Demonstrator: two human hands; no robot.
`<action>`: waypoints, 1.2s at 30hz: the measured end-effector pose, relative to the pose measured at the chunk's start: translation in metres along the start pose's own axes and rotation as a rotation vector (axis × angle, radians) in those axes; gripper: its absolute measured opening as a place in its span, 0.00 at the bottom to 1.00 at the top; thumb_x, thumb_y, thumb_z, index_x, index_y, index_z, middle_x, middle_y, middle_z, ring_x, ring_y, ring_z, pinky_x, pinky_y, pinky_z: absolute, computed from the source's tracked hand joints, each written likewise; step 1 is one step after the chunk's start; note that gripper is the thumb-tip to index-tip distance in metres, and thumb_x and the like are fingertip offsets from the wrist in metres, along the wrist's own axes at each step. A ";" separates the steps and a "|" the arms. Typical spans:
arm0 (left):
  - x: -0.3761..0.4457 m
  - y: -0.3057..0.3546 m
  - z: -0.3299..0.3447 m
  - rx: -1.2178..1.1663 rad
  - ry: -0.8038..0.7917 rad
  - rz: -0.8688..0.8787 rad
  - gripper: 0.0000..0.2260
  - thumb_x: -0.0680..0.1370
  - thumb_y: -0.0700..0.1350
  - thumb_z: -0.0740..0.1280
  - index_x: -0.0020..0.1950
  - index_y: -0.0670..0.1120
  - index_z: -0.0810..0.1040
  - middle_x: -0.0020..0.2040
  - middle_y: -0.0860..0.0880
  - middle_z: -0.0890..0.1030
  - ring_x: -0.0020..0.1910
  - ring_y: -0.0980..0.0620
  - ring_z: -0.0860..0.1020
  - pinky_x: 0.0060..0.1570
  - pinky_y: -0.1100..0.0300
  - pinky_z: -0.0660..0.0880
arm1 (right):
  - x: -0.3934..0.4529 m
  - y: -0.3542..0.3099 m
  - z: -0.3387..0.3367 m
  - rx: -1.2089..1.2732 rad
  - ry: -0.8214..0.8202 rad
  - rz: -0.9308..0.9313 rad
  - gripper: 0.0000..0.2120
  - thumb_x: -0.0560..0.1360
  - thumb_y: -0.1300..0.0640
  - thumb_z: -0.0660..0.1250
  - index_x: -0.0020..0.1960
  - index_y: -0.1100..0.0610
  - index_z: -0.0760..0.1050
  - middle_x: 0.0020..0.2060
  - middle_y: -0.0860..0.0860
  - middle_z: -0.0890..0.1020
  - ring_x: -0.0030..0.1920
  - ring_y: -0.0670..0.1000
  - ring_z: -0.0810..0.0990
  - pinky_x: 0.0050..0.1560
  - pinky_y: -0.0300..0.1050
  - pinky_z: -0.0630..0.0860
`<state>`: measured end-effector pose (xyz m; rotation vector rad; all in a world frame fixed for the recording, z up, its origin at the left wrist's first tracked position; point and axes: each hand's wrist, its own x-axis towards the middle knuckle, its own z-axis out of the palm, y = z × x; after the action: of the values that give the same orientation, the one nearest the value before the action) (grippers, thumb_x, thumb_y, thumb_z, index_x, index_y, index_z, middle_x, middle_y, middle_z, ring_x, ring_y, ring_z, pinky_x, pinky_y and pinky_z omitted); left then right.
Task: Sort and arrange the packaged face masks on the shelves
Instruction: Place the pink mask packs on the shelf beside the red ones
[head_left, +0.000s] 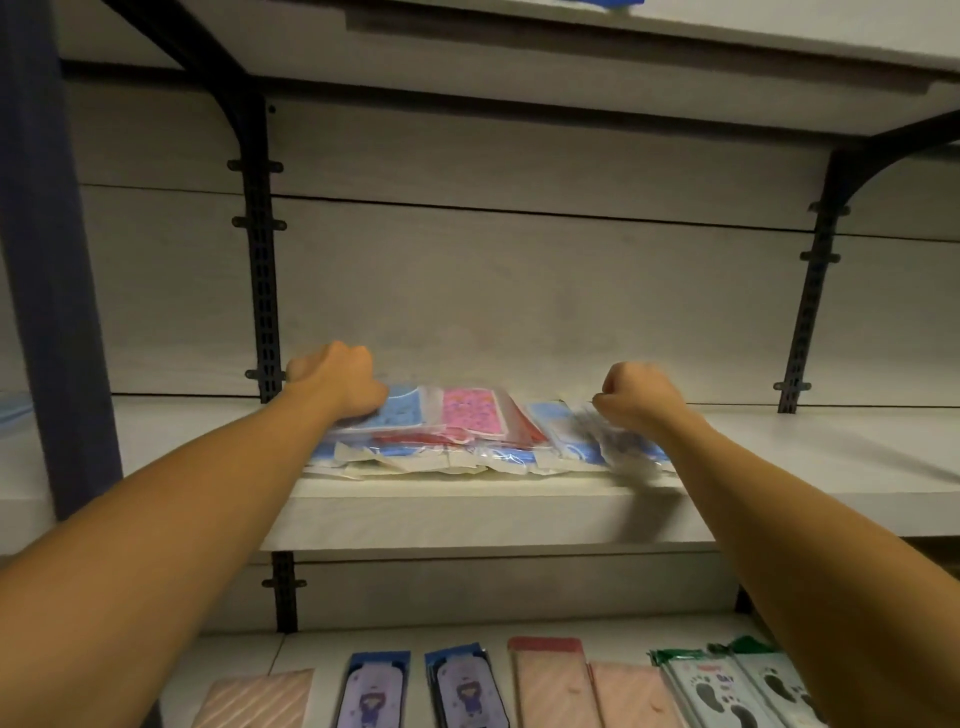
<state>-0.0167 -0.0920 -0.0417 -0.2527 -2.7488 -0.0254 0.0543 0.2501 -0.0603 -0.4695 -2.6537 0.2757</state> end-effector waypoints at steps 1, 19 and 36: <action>0.001 -0.001 -0.001 -0.013 -0.039 -0.050 0.13 0.77 0.57 0.65 0.50 0.48 0.76 0.50 0.46 0.78 0.47 0.44 0.76 0.43 0.55 0.72 | 0.003 -0.007 0.002 0.010 -0.019 -0.027 0.09 0.73 0.54 0.65 0.46 0.59 0.81 0.42 0.56 0.84 0.44 0.57 0.81 0.46 0.50 0.82; 0.000 -0.028 -0.020 -0.748 -0.275 -0.394 0.14 0.73 0.37 0.77 0.42 0.38 0.71 0.44 0.38 0.77 0.45 0.41 0.77 0.54 0.45 0.78 | 0.022 -0.077 0.034 0.325 -0.293 -0.061 0.26 0.76 0.37 0.69 0.55 0.61 0.81 0.51 0.57 0.82 0.49 0.58 0.80 0.49 0.50 0.77; -0.037 -0.038 -0.028 -1.152 -0.045 -0.577 0.12 0.77 0.32 0.65 0.60 0.39 0.71 0.39 0.42 0.77 0.37 0.48 0.77 0.39 0.55 0.77 | 0.026 -0.114 0.022 0.581 -0.294 0.016 0.10 0.74 0.62 0.74 0.50 0.68 0.79 0.43 0.60 0.83 0.39 0.57 0.79 0.41 0.49 0.74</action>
<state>0.0208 -0.1375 -0.0291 0.2667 -2.4067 -1.7384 -0.0098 0.1520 -0.0397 -0.2710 -2.6640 1.1538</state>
